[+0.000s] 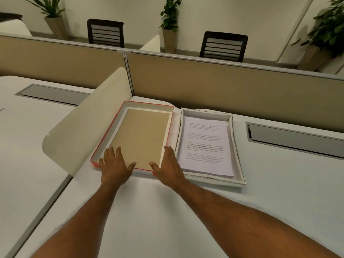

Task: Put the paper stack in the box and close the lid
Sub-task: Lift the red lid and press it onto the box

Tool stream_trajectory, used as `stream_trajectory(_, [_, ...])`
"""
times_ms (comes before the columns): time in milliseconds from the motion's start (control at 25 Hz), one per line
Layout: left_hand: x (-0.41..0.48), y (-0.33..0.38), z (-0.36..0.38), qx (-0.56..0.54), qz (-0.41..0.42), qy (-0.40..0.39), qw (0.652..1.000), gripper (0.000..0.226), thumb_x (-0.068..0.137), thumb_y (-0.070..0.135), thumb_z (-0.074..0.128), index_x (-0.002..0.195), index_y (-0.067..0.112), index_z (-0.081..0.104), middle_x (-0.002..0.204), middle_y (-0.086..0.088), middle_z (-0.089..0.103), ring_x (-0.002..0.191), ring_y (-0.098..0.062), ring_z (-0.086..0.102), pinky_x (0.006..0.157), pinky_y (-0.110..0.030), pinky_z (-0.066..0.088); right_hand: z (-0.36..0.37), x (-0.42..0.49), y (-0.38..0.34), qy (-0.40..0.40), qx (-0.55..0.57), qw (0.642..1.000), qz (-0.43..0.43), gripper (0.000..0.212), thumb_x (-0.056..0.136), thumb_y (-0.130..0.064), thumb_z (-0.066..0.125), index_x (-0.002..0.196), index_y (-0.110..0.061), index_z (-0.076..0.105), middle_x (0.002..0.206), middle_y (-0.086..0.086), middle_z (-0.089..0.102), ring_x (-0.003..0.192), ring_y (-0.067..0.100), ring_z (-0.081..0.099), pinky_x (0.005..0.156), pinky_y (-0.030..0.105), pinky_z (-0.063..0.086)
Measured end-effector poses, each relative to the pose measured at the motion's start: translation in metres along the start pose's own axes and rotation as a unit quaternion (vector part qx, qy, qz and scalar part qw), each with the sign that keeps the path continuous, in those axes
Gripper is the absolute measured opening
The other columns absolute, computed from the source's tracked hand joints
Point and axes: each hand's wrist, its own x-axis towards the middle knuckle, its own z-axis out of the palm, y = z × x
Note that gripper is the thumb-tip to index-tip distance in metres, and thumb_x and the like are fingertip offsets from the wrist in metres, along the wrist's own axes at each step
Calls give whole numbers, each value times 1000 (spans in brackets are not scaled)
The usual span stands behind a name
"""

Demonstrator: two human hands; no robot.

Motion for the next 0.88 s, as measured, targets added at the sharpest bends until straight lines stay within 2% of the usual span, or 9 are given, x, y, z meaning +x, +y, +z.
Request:
stream_trajectory(80, [-3, -16, -1, -25, -36, 14, 999, 104, 77, 70, 56, 149, 2, 22, 157, -24, 22, 146, -40, 16, 114, -59, 20, 12, 4, -6, -28, -2, 999, 28, 95, 88, -43, 61, 152, -6, 1, 163, 17, 1, 151, 31, 9, 119, 38, 20])
stream_trajectory(160, [-3, -24, -1, -111, -112, 13, 987, 124, 64, 74, 66, 149, -1, 16, 158, -25, 16, 147, -41, 11, 114, -59, 19, 22, 8, -10, -63, -14, 995, 71, 105, 87, -39, 65, 151, 0, -8, 161, 24, -7, 151, 36, 3, 121, 40, 15])
stream_trajectory(240, [-4, -26, -1, -201, -196, -12, 960, 146, 48, 78, 73, 150, -3, 7, 160, -24, 11, 148, -38, 7, 115, -57, 19, 27, 11, -12, -80, -4, 990, 115, 109, 85, -37, 69, 149, 6, -8, 159, 28, 3, 149, 39, 13, 121, 42, 22])
stream_trajectory(320, [-5, -30, 1, -256, -246, -35, 934, 159, 37, 83, 72, 150, -3, 3, 159, -23, 14, 149, -34, 10, 116, -55, 19, 28, 14, -12, -94, 7, 985, 142, 108, 85, -35, 71, 149, 9, -4, 156, 27, 19, 145, 37, 26, 117, 41, 30])
stream_trajectory(440, [-4, -39, 4, -305, -250, -36, 918, 157, 29, 84, 74, 148, 1, 14, 153, -19, 32, 145, -33, 24, 116, -54, 22, 30, 17, -10, -89, 5, 985, 145, 92, 87, -31, 68, 147, 9, 11, 150, 24, 39, 137, 35, 42, 112, 38, 38])
stream_trajectory(560, [-1, -39, 6, -376, -230, 13, 898, 149, 27, 72, 84, 146, 6, 22, 149, -15, 40, 140, -32, 35, 114, -52, 30, 29, 19, -8, -65, 33, 984, 160, 75, 88, -26, 67, 142, 6, 27, 141, 21, 50, 129, 35, 51, 106, 38, 44])
stream_trajectory(640, [0, -36, 5, -393, -207, 11, 896, 154, 28, 66, 88, 150, 10, 12, 154, -13, 37, 142, -32, 34, 115, -50, 31, 28, 20, -10, -44, 52, 983, 169, 61, 88, -23, 67, 134, 3, 36, 134, 20, 56, 122, 36, 56, 101, 39, 48])
stream_trajectory(720, [3, -31, 4, -355, -184, -19, 916, 158, 31, 69, 86, 153, 17, 0, 157, -12, 31, 144, -33, 30, 115, -53, 29, 28, 18, -12, -32, 48, 985, 165, 51, 86, -21, 66, 127, -1, 43, 128, 19, 60, 117, 36, 59, 93, 37, 50])
stream_trajectory(880, [18, -26, 1, -312, -241, -51, 917, 145, 41, 84, 71, 154, 22, 5, 155, -22, 24, 141, -42, 29, 111, -59, 31, 29, 23, -17, -15, 46, 983, 175, 52, 86, -20, 67, 128, -2, 41, 132, 18, 56, 120, 34, 57, 94, 37, 49])
